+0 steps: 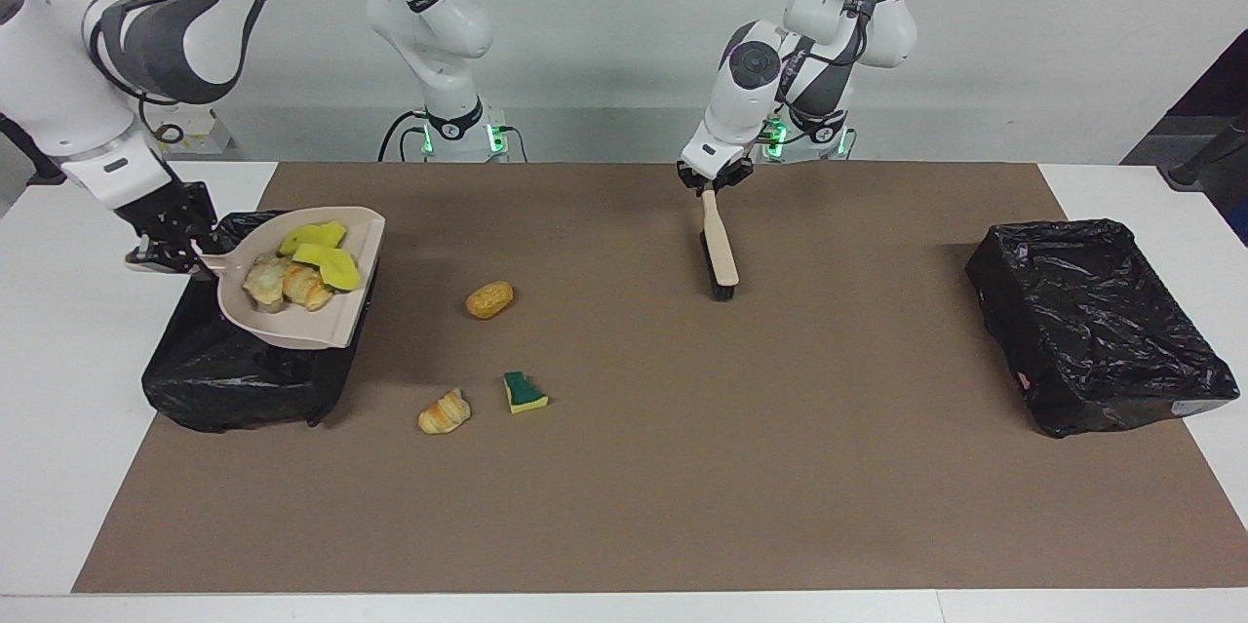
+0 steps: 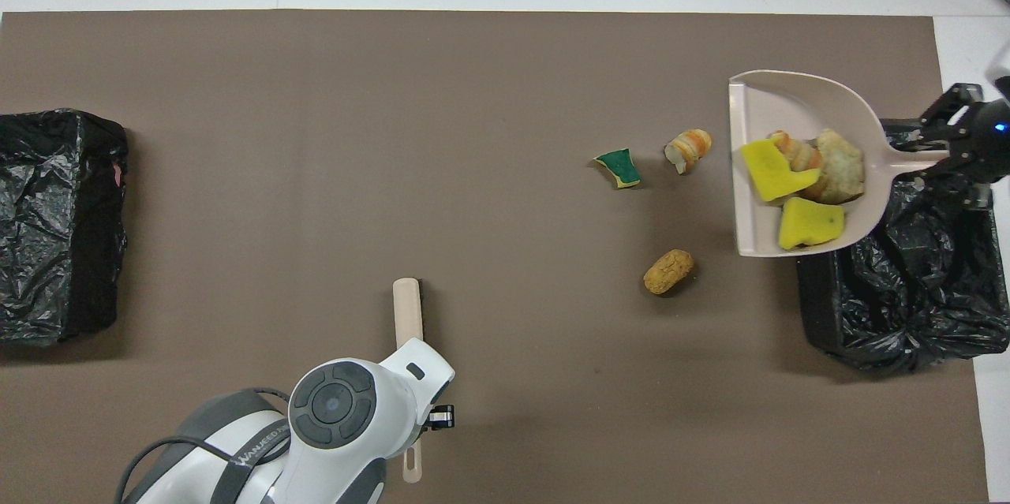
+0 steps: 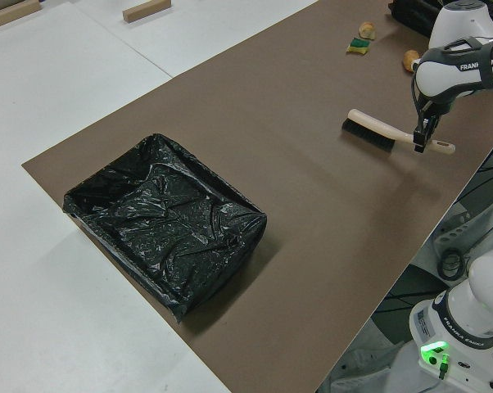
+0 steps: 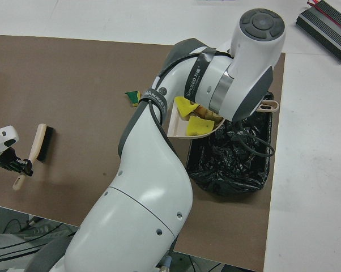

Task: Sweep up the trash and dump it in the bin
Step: 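Tip the dustpan over the bin with the right gripper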

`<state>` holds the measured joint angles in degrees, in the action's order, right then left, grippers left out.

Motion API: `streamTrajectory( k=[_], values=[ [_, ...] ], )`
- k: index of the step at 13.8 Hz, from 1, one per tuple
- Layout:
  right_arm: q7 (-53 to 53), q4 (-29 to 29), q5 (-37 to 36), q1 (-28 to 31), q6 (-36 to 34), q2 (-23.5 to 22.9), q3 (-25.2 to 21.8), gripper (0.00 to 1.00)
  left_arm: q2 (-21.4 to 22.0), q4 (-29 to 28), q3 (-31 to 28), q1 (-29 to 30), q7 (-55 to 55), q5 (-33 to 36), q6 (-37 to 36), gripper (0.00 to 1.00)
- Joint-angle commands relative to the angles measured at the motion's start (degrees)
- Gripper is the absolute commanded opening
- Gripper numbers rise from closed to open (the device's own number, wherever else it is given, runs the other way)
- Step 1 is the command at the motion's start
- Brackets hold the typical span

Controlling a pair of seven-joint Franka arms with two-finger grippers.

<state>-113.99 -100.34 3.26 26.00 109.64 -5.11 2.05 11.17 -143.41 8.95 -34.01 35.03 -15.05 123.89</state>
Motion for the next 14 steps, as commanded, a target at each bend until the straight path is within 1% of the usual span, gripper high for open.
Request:
streamTrajectory(
  k=[1,2,3,4,5,6,8,9,11,12,14],
  values=[
    [-0.63,-5.64,-7.96,2.38,4.95,3.96,0.59,0.0,0.08,-0.99,-0.51,-0.62,1.18,0.73,2.58,0.53],
    [0.16,-6.87,-10.18,2.3,6.71,4.49,0.59,0.0,0.08,-0.91,-0.51,-0.62,1.01,0.73,2.5,0.79],
    [2.08,-7.93,-12.29,2.21,8.04,4.84,0.5,0.0,-0.01,-0.82,-0.51,-0.44,0.83,0.73,2.15,0.89],
    [4.8,-8.29,-16.49,1.69,8.74,4.85,0.59,0.0,-0.36,-0.47,-0.51,-0.01,0.57,0.73,1.63,0.97],
    [8.48,-8.38,-21.84,1.42,8.66,4.85,0.85,0.0,-0.8,0.06,-0.6,0.08,0.31,0.73,1.27,1.0],
    [11.83,-9.42,-25.81,0.03,8.75,5.37,0.94,0.0,-0.8,0.58,-0.6,0.09,0.22,0.73,1.18,1.0],
    [17.37,-12.41,-31.71,-0.69,10.41,7.04,0.94,0.0,-0.45,2.34,-0.86,0.35,0.13,0.73,-0.56,1.0],
    [19.83,-13.29,-34.61,-1.56,10.77,7.39,0.94,0.0,-0.45,3.91,-0.95,1.57,0.13,0.81,-2.58,1.0],
    [24.93,-14.7,-40.58,-3.84,10.51,8.27,0.86,0.0,0.16,8.3,-1.04,4.2,-0.57,0.9,-7.23,1.0],
    [27.22,-15.58,-43.22,-4.64,10.42,8.97,0.94,0.0,0.51,11.46,-1.21,6.39,-2.23,0.9,-9.61,1.0],
    [30.48,-16.72,-48.5,-6.22,9.9,8.98,0.86,0.0,0.78,18.57,-1.22,11.31,-6.35,0.9,-16.8,1.0]
  ],
)
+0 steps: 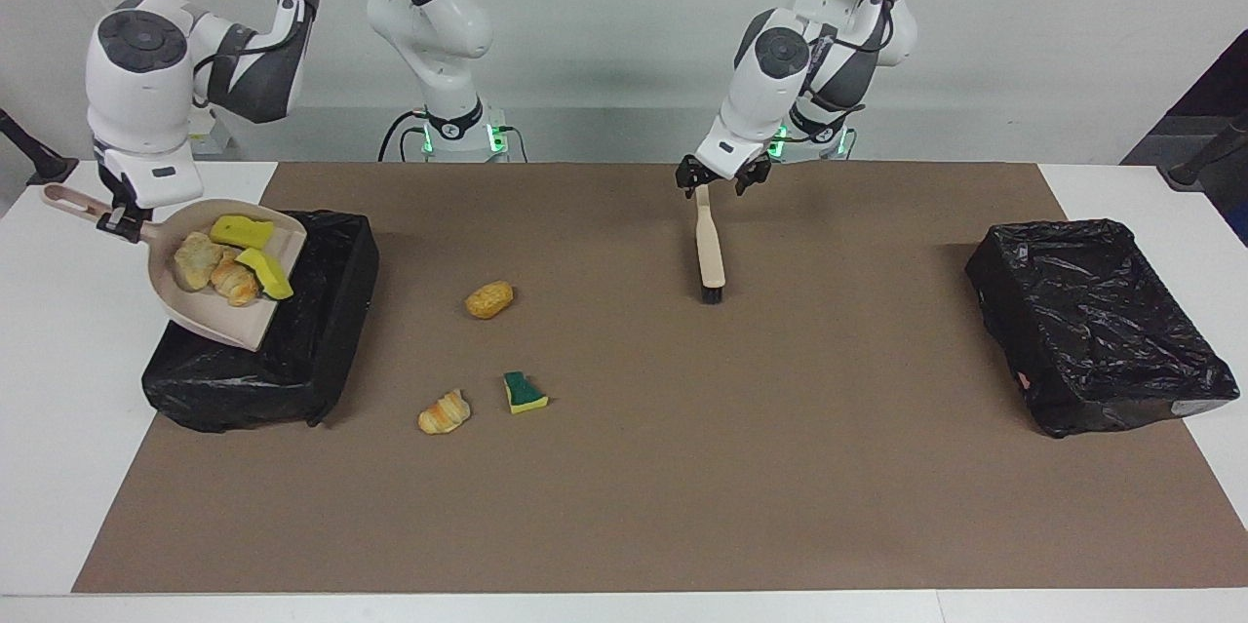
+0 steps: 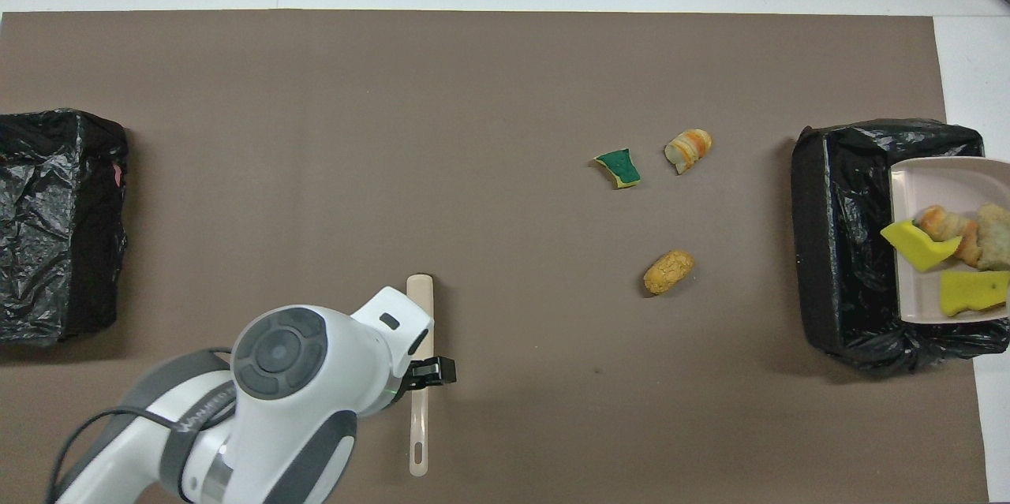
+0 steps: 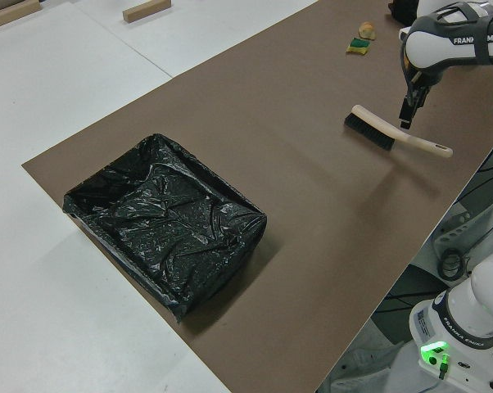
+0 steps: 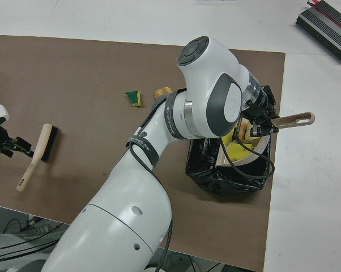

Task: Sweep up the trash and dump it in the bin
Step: 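Tip the dustpan over the bin with the right gripper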

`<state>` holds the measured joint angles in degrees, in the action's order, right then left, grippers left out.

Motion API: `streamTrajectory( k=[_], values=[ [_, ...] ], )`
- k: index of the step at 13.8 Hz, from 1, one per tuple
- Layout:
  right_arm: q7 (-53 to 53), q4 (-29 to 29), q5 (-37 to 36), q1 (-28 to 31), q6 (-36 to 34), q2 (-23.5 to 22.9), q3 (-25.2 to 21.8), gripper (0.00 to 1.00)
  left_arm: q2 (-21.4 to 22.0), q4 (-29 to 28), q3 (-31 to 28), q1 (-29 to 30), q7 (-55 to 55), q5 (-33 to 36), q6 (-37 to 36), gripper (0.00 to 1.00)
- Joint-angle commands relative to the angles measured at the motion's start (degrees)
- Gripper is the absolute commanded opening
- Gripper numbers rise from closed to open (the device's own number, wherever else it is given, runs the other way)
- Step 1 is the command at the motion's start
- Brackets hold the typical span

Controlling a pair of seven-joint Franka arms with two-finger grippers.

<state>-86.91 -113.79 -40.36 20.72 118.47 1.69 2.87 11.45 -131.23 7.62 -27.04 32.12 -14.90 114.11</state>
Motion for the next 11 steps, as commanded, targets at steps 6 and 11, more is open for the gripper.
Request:
streamTrajectory(
  k=[6,11],
  values=[
    [9.3,-2.05,-17.71,-9.45,-7.8,2.18,0.03,0.0,1.55,18.37,-0.15,13.05,-11.62,7.25,-19.0,1.0],
    [7.29,1.02,-25.99,-12.89,-13.35,2.18,0.47,0.0,2.18,24.95,-1.03,22.37,-23.93,11.03,-21.28,1.0]
  ],
)
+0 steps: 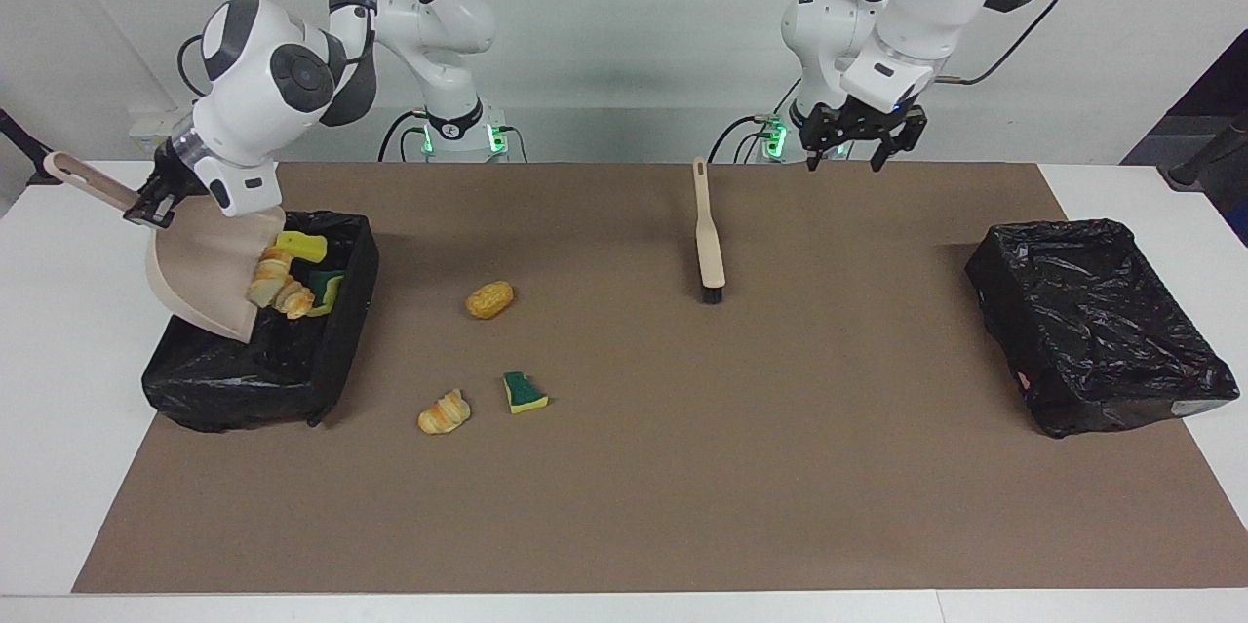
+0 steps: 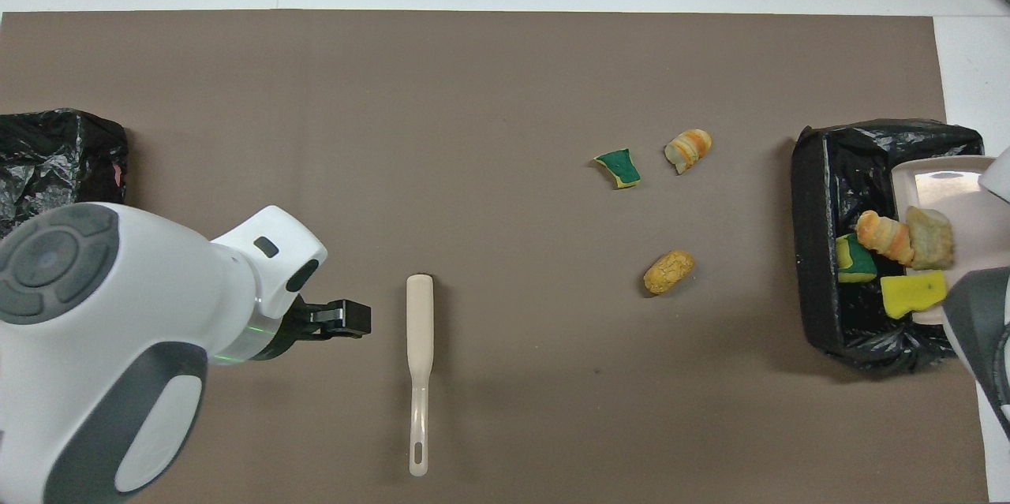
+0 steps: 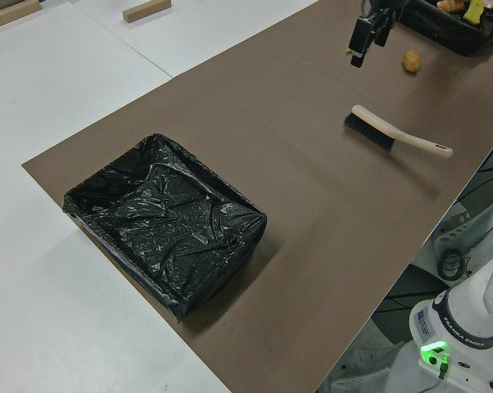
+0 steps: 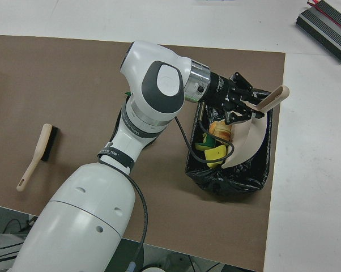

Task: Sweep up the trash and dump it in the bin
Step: 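Tip the dustpan over the bin with the right gripper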

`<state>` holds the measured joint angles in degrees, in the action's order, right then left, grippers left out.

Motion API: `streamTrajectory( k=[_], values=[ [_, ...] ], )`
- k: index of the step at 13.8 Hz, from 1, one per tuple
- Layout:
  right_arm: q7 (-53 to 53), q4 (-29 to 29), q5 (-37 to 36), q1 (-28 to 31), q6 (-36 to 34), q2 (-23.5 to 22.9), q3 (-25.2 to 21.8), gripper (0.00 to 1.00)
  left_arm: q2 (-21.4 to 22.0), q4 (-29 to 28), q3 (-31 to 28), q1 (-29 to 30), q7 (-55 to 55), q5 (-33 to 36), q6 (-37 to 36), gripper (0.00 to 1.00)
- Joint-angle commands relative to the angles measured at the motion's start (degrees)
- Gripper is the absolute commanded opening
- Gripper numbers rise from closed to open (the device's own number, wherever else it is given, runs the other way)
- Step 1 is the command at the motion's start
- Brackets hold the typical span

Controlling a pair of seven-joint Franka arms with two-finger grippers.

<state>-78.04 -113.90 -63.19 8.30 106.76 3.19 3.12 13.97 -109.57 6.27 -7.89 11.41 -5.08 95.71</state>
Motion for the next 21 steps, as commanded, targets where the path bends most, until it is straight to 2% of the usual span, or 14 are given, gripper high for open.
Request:
streamTrajectory(
  k=[1,4,7,11,15,16,19,21],
  values=[
    [-3.16,2.44,-3.17,-0.48,-1.82,0.59,0.22,0.0,-0.96,4.7,0.32,4.97,-4.37,1.3,-4.2,1.0],
    [-4.84,4.82,-1.86,-0.57,-1.91,0.5,0.31,0.0,-4.55,9.79,0.32,7.01,-9.55,4.99,-4.39,1.0],
    [-3.1,8.25,8.58,-0.57,-1.82,-0.46,0.66,0.0,-8.34,14.9,0.32,9.2,-9.83,4.29,-4.83,1.0],
    [10.05,11.06,17.29,-4.42,-1.99,-2.13,1.63,0.0,-8.44,14.65,0.24,9.12,-11.06,4.64,-4.74,1.0],
    [24.65,20.1,27.83,-9.43,-6.73,-8.18,1.71,0.0,-8.35,13.86,0.06,9.82,-11.24,4.64,-3.87,1.0],
    [29.65,23.25,28.55,-11.8,-8.66,-10.38,1.72,0.0,-8.26,13.86,0.06,9.82,-11.24,4.64,-3.95,1.0],
    [50.73,34.93,36.8,-17.43,-13.23,-18.8,2.24,0.0,-8.26,13.6,0.06,9.56,-11.24,4.56,-4.13,1.0],
    [60.93,41.36,38.83,-20.24,-14.47,-23.65,2.42,0.0,-8.26,13.51,0.06,9.3,-11.24,4.56,-4.3,1.0]
  ],
)
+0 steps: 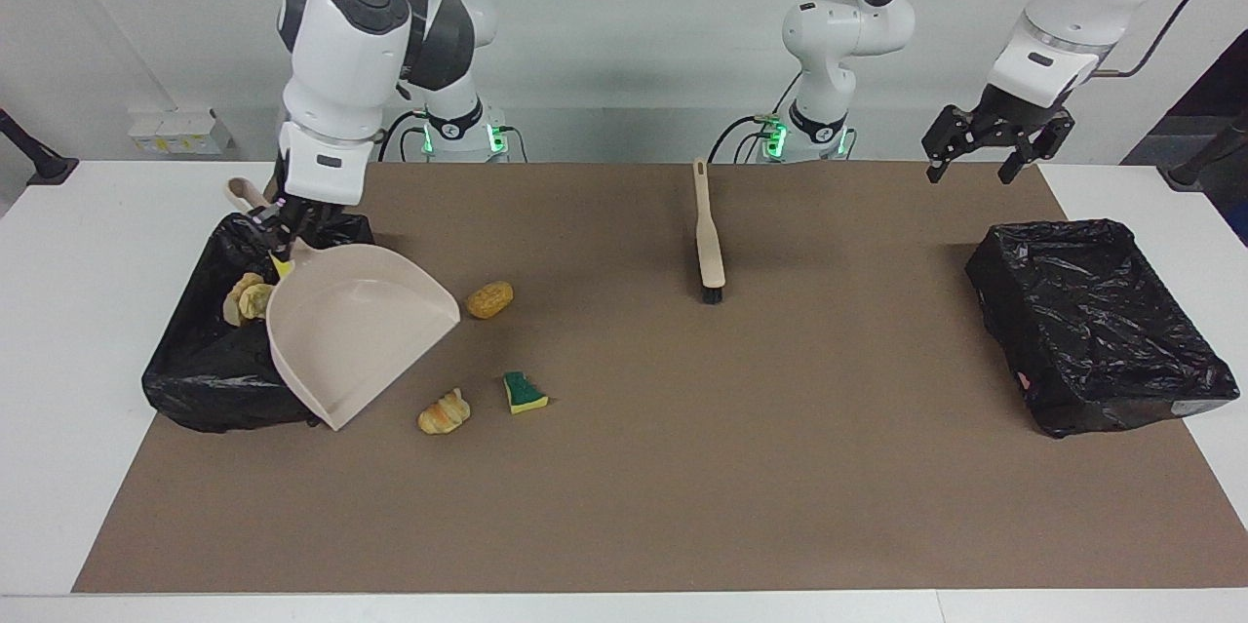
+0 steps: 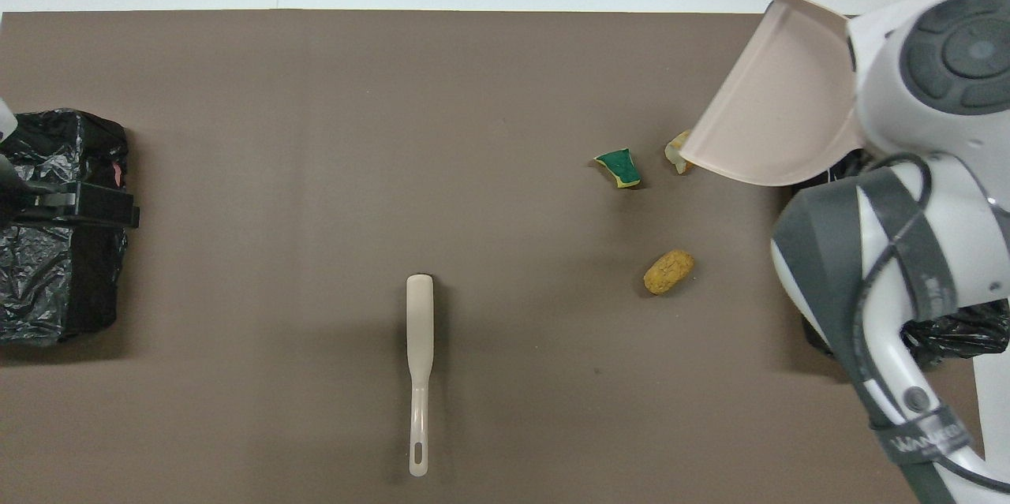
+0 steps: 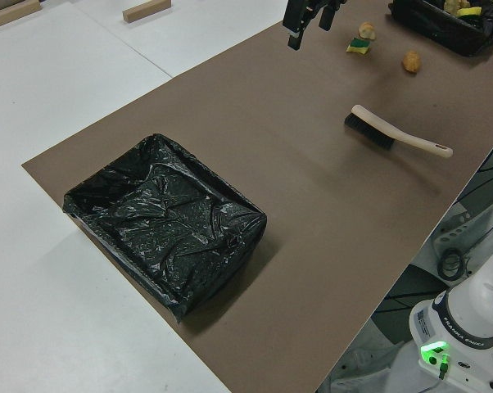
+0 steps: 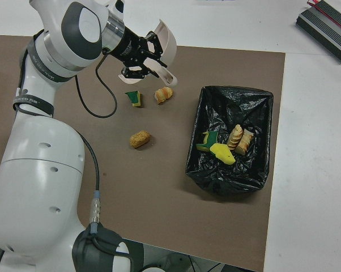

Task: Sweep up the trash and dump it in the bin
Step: 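Tip the dustpan over the bin with the right gripper, then carry the empty dustpan back to the table center with the right gripper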

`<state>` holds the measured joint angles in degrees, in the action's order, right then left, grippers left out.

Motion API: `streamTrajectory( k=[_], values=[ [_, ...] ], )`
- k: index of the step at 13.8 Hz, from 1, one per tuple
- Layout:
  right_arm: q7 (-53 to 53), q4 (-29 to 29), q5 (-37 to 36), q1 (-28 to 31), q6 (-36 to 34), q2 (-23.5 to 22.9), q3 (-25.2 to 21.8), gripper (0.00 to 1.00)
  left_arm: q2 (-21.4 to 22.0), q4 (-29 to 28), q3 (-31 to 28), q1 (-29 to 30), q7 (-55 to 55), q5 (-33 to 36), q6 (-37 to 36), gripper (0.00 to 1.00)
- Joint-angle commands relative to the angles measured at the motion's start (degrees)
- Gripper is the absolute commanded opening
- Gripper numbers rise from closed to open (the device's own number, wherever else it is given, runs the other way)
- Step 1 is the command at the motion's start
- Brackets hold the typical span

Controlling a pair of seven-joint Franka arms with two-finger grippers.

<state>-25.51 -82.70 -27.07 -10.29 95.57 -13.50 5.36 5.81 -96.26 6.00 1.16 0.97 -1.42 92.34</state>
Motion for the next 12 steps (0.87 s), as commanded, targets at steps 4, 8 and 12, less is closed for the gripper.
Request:
streamTrajectory(
  k=[4,8,12],
  values=[
    [28.01,20.96,8.76,-6.92,-3.9,-16.61,0.09,0.0,-0.09,0.2,0.33,0.15,-0.79,0.89,-0.94,1.0],
    [48.77,27.5,14.32,-13.34,-1.46,-24.46,0.09,0.0,-0.09,0.2,0.33,0.15,-0.79,0.89,-1.02,1.0],
    [57.56,28.12,21.26,-15.62,5.05,-28.15,0.79,0.0,-0.09,0.2,0.33,0.15,-0.79,0.89,-1.11,1.0]
  ],
)
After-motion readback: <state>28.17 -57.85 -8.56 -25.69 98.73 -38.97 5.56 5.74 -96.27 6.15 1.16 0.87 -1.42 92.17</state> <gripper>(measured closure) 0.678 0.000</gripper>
